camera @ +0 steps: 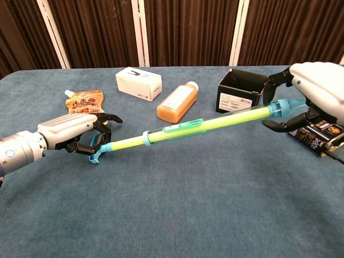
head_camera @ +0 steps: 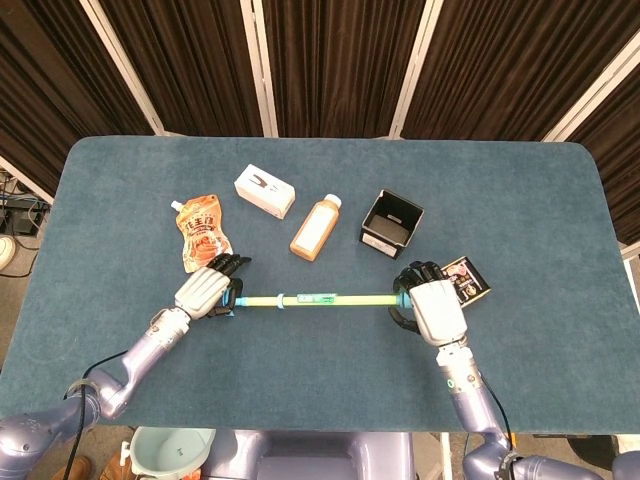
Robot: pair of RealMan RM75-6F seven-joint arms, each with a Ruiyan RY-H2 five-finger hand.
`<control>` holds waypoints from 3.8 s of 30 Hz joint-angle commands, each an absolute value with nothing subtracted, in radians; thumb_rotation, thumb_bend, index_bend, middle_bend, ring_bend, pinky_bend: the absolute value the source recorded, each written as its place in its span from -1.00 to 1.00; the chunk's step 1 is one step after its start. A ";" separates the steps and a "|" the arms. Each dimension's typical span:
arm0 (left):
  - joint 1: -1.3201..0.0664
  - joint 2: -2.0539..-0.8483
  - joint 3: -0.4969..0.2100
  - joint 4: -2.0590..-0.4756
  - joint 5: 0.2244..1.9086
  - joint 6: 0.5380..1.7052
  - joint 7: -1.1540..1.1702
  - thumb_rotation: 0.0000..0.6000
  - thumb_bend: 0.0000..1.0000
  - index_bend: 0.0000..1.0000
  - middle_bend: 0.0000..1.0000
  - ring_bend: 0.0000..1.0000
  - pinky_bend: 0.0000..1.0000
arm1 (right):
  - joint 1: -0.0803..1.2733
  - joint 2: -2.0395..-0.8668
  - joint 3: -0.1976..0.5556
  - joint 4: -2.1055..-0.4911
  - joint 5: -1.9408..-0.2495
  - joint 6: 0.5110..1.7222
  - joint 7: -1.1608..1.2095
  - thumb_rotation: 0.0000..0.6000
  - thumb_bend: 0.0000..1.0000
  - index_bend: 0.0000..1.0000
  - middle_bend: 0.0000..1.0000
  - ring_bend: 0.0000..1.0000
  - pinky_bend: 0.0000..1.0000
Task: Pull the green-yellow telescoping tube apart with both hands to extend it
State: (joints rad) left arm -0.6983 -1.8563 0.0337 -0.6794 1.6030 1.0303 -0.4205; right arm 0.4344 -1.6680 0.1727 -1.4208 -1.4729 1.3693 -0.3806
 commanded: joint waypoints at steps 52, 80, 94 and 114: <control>-0.593 -1.430 0.078 -1.219 1.643 1.174 -0.035 1.00 0.54 0.46 -0.66 -0.87 -0.83 | 0.429 -1.438 0.345 -1.471 -1.267 1.403 -0.379 1.00 -0.40 0.69 -0.07 -0.34 -0.36; -0.585 -1.435 0.051 -1.170 1.652 1.176 -0.034 1.00 0.46 0.36 -0.67 -0.87 -0.83 | 0.415 -1.408 0.285 -1.481 -1.242 1.385 -0.357 1.00 -0.39 0.69 -0.07 -0.33 -0.36; -0.596 -1.508 0.070 -1.006 1.651 1.121 -0.085 1.00 0.23 0.08 -0.68 -0.87 -0.83 | 0.387 -1.495 0.167 -1.448 -1.222 1.298 -0.349 1.00 -0.38 0.63 -0.10 -0.34 -0.36; -0.514 -1.404 0.012 -1.275 1.534 1.200 -0.049 1.00 -0.73 -0.64 -0.90 -0.88 -0.83 | 0.314 -1.233 0.080 -1.745 -1.456 1.368 -0.192 1.00 -1.00 -1.00 -1.00 -1.00 -1.00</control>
State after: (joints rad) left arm -0.5411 -1.4537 0.0233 -1.1735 1.5776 1.1994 -0.1030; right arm 0.3539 -1.3145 0.0921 -1.6761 -1.3776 1.2864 -0.2306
